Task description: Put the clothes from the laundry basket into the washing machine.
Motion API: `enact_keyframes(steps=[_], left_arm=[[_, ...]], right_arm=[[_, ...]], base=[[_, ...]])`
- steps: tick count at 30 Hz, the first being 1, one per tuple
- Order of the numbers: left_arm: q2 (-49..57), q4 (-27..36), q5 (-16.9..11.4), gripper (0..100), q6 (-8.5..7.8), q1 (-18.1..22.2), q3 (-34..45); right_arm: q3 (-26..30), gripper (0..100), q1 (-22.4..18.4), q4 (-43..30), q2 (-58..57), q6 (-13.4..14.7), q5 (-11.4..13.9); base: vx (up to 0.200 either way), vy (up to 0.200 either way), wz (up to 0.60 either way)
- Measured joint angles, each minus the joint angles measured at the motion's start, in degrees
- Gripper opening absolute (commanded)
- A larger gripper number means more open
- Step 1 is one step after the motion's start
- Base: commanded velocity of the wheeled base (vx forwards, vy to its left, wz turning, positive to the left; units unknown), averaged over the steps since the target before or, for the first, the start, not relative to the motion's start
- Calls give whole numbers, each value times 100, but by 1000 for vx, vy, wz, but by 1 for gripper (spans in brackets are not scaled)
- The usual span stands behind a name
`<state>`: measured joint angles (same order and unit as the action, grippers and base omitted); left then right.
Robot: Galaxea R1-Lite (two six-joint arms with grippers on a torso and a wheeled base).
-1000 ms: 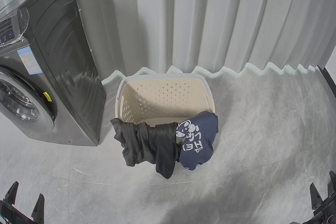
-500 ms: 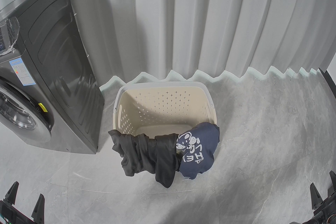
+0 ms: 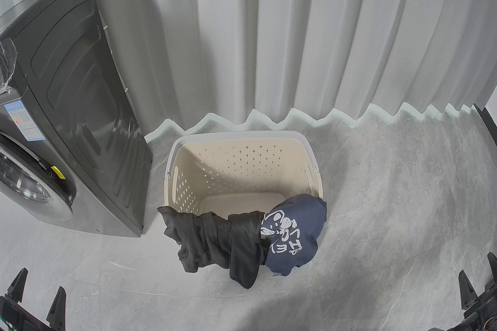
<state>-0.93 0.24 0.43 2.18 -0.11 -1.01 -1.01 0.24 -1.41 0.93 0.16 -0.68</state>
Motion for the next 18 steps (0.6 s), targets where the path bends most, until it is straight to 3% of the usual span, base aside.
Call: enact_keyframes(steps=[6,15,18], left_arm=[[0,0,0,100,0,1,0],[0,0,0,100,0,1,0],[0,2,0,100,0,1,0]], right_arm=[[0,100,0,0,0,2,0],[0,100,-2,0,0,0,-2],[0,100,-2,2,0,2,0]], base=[[200,0,0],[0,0,0],[200,0,0]])
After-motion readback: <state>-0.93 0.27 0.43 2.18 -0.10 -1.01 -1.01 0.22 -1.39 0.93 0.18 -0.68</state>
